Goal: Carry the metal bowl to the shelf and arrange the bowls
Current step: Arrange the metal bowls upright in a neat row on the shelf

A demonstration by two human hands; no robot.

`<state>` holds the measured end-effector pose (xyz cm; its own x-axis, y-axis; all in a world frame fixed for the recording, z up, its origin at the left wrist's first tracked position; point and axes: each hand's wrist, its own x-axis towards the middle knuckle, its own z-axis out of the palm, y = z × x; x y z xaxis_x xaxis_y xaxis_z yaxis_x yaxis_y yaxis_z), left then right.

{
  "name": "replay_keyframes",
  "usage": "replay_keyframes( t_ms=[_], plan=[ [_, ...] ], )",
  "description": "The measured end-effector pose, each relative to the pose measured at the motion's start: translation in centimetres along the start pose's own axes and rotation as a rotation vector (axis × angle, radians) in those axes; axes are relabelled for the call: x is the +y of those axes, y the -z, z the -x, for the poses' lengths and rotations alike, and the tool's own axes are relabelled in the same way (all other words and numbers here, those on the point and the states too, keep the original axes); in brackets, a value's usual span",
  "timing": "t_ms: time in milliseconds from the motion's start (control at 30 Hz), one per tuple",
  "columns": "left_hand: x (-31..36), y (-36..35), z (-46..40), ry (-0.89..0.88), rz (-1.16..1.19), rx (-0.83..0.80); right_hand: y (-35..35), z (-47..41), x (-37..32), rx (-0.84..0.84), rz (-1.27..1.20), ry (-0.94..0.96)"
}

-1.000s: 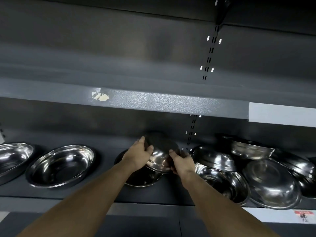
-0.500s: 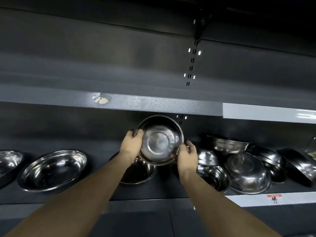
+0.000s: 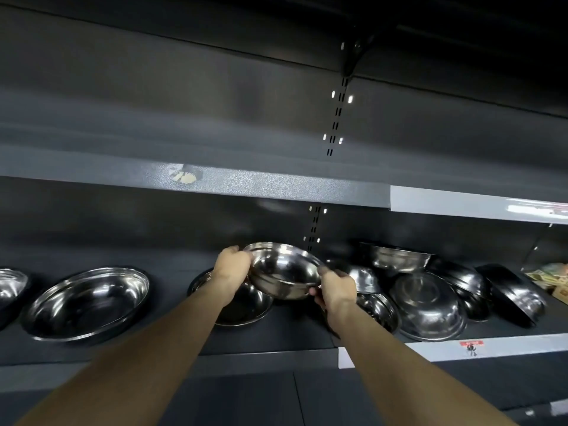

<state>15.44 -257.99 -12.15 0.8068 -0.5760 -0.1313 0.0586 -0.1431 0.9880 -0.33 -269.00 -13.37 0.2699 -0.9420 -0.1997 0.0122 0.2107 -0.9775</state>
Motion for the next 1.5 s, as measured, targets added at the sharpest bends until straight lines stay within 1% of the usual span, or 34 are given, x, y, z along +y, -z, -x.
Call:
replay_keyframes(
  t_ms=[133,233,267,300,400,433,500,633,867,1000,1167,1333,1500],
  plan=[
    [-0.5,0.3,0.1,-0.016,-0.179,-0.044,0.4,-0.4,0.3,0.044,0.1,0.053],
    [-0.2,1.2,-0.3,-0.08,-0.301,-0.074,0.8,-1.1,0.5,0.069,0.146,0.062],
    [-0.1,1.6,-0.5,-0.111,-0.379,-0.068,0.8,-1.4,0.5,0.074,0.152,0.071],
    [0.0,2.2,-0.7,-0.148,-0.504,-0.052,0.8,-1.6,0.6,0.076,0.154,0.079],
    [0.2,4.6,-0.5,-0.275,-1.042,0.029,0.4,-2.0,0.7,0.064,0.142,0.081],
    [0.1,5.5,-0.5,-0.31,-1.183,0.047,0.1,-2.2,0.8,0.054,0.136,0.075],
    [-0.3,7.0,-0.3,-0.311,-1.322,0.07,-0.7,-2.4,1.2,0.013,0.13,0.066],
    [-0.7,9.4,0.2,-0.205,-1.327,0.119,-3.0,-2.1,2.4,-0.059,0.106,0.052],
    [-0.5,12.3,1.1,-0.145,-1.344,0.183,-6.8,-1.2,5.5,-0.198,0.179,-0.023],
    [-0.5,13.1,1.4,-0.131,-1.339,0.186,-7.8,-0.6,6.7,-0.213,0.201,-0.057],
    [-1.0,13.3,1.3,-0.142,-1.347,0.169,-8.2,-0.3,7.0,-0.203,0.254,-0.047],
    [-1.7,13.0,1.2,-0.139,-1.35,0.133,-7.8,0.0,7.6,-0.217,0.356,-0.076],
    [-1.9,12.0,0.7,-0.162,-1.345,0.084,-7.2,0.4,7.6,-0.244,0.512,-0.004]
  ],
)
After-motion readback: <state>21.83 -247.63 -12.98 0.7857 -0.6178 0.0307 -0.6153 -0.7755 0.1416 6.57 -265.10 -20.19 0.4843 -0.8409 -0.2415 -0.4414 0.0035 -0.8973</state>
